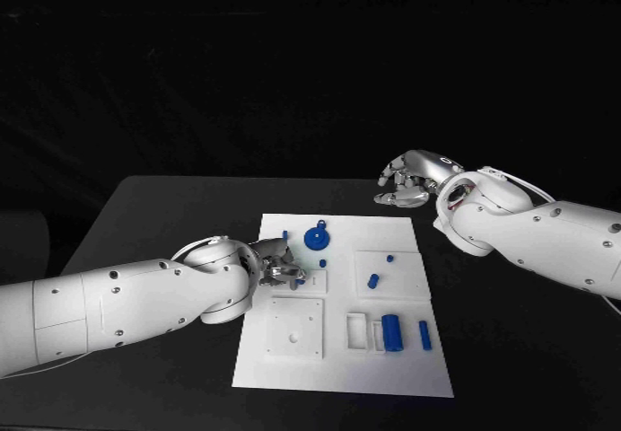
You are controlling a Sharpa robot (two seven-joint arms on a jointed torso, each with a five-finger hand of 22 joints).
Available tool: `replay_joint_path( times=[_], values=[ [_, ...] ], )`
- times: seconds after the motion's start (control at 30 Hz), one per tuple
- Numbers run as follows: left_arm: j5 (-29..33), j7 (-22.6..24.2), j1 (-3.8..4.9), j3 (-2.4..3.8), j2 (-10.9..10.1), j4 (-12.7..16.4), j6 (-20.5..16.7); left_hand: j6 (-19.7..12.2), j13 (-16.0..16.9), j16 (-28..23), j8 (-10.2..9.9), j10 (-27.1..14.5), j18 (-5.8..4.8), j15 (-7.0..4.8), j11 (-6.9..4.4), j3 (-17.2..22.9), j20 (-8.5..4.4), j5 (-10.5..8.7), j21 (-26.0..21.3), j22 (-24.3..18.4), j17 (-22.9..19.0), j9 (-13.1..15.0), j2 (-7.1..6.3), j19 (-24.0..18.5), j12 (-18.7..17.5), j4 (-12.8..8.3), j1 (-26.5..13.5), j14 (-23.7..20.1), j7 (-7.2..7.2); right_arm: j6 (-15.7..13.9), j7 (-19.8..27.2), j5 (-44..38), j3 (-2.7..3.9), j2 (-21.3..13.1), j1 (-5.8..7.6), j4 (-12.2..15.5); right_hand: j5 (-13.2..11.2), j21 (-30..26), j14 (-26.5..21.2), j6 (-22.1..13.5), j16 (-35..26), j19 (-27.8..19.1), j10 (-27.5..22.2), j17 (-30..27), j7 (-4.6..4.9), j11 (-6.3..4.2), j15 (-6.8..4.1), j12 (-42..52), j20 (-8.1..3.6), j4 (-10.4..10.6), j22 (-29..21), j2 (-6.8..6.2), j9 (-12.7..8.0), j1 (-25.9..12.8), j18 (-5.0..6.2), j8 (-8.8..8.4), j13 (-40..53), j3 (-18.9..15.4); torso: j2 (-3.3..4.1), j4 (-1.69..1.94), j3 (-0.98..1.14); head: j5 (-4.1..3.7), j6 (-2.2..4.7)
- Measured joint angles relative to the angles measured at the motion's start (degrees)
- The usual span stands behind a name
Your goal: Assemble the parts on the task board
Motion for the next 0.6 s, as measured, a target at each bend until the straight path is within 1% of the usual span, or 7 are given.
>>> replay_joint_path(
  times=[0.17, 0.33, 0.37, 0.4, 0.43, 0.5, 0.6],
  values=[
    [0.03, -0.02, -0.06, -0.06, 0.02, 0.07, 0.22, 0.73, -0.22, 0.0, 0.21, 0.19, 0.76, -0.85, -0.19, -0.38, 0.0, -2.93, 0.0, 0.0, -0.09, -0.13, -1.41, 0.0, 0.0, 1.68, -0.23, 0.42, -0.72, 0.01, 0.0, 0.0, 0.0, 0.0, 0.0, 0.0, 0.22, 0.0, 0.0, 0.0, 0.0, 0.0, 0.0, 0.0, -0.01, 0.0, 0.0, 0.0, 0.0, 0.0, 0.0, 0.0, 0.0, 0.0, 0.0, 0.0, 0.0, 0.0, 0.0, 0.0, 0.0, -0.02, -0.01],
    [0.07, -0.05, -0.12, -0.12, 0.03, 0.07, 0.41, 0.93, -0.39, 0.0, 0.5, 0.17, 0.94, -1.13, -0.17, -0.6, 0.0, -3.17, 0.0, -0.01, -0.2, 0.0, -2.67, 0.0, 0.22, 2.96, -0.62, 0.71, -0.92, 0.01, 0.0, 0.0, 0.0, -0.02, 0.0, 0.02, 0.22, 0.0, 0.0, -0.09, 0.0, 0.0, 0.0, 0.02, -0.1, 0.0, 0.0, 0.0, 0.0, 0.0, -0.01, 0.0, -0.01, 0.0, 0.0, 0.0, -0.05, 0.0, -0.01, 0.01, -0.02, -0.03, -0.01],
    [0.08, -0.06, -0.14, -0.15, 0.04, 0.07, 0.47, 1.45, -0.41, 0.0, 0.53, 0.16, 0.97, -1.19, -0.16, -0.65, 0.0, -3.23, 0.0, -0.02, -0.22, -0.05, -2.74, 0.0, 0.22, 3.01, -0.53, 0.76, -1.44, 0.02, 0.0, 0.0, 0.0, -0.02, 0.0, 0.02, 0.22, 0.0, 0.0, -0.08, 0.0, 0.0, 0.0, 0.05, -0.1, 0.0, 0.0, 0.0, 0.0, 0.0, -0.01, 0.0, -0.01, 0.0, 0.0, 0.0, -0.05, 0.0, -0.01, 0.01, -0.02, -0.03, 0.01],
    [0.1, -0.11, -0.23, -0.26, 0.08, 0.08, 0.61, 3.14, -0.48, 0.0, 0.4, -0.08, 0.98, -1.25, -0.17, -0.77, 0.0, -3.4, 0.0, -0.05, -0.22, -0.28, -2.83, 0.0, 0.23, 3.3, -0.61, 0.8, -2.87, 0.02, 0.0, 0.0, 0.0, -0.02, 0.0, 0.02, 0.23, 0.0, 0.0, -0.09, 0.0, 0.0, 0.0, 0.05, -0.1, 0.0, 0.0, 0.0, 0.0, 0.0, -0.01, 0.0, -0.01, 0.0, 0.0, 0.0, -0.05, 0.0, -0.01, 0.01, -0.02, -0.04, 0.03],
    [0.12, -0.15, -0.34, -0.34, 0.1, 0.08, 0.74, 4.38, -0.52, 0.0, 0.32, -1.39, 1.28, -1.28, -0.86, -0.86, 0.0, -3.4, 0.0, -0.08, -0.22, -0.27, -3.34, 0.0, 0.23, 3.64, -0.92, 0.8, -3.53, 0.02, 0.0, 0.0, 0.0, -0.01, 0.0, 0.02, 0.22, 0.0, 0.0, -0.08, 0.0, 0.0, 0.0, 0.05, -0.1, 0.0, 0.0, 0.0, 0.0, 0.0, -0.01, 0.0, -0.01, 0.0, 0.0, 0.0, -0.06, 0.0, -0.01, 0.01, -0.02, -0.05, 0.04],
    [0.17, -0.22, -0.51, -0.43, 0.12, 0.1, 1.01, 4.77, -0.53, 0.0, 0.32, -2.5, 1.62, -1.95, -1.7, -0.86, 0.0, -3.41, 0.0, -0.08, -0.23, -0.21, -3.52, 0.0, 0.22, 3.85, -0.84, 1.48, -3.74, 0.02, 0.0, 0.0, 0.0, 0.0, 0.0, 0.03, 0.22, 0.0, 0.0, -0.08, 0.0, 0.0, 0.0, 0.05, -0.1, 0.0, 0.0, 0.0, 0.0, 0.0, -0.01, 0.0, -0.01, 0.0, 0.0, 0.0, -0.05, 0.0, -0.01, 0.02, -0.03, -0.07, 0.07],
    [0.21, -0.28, -0.5, -0.41, 0.12, 0.1, 1.22, 4.81, -0.52, 0.0, 0.32, -2.48, 1.72, -1.98, -1.92, -0.87, 0.0, -3.41, 0.0, -0.08, -0.22, -0.16, -3.53, 0.0, 0.22, 3.86, -0.85, 1.51, -3.78, 0.03, 0.0, 0.0, 0.0, 0.0, 0.0, 0.03, 0.22, 0.0, 0.0, -0.08, 0.0, 0.0, 0.0, 0.05, -0.11, 0.0, 0.0, 0.0, 0.0, 0.0, -0.01, 0.0, -0.01, 0.0, 0.0, 0.0, -0.05, 0.0, -0.01, 0.02, -0.03, -0.07, 0.08]
  ],
)
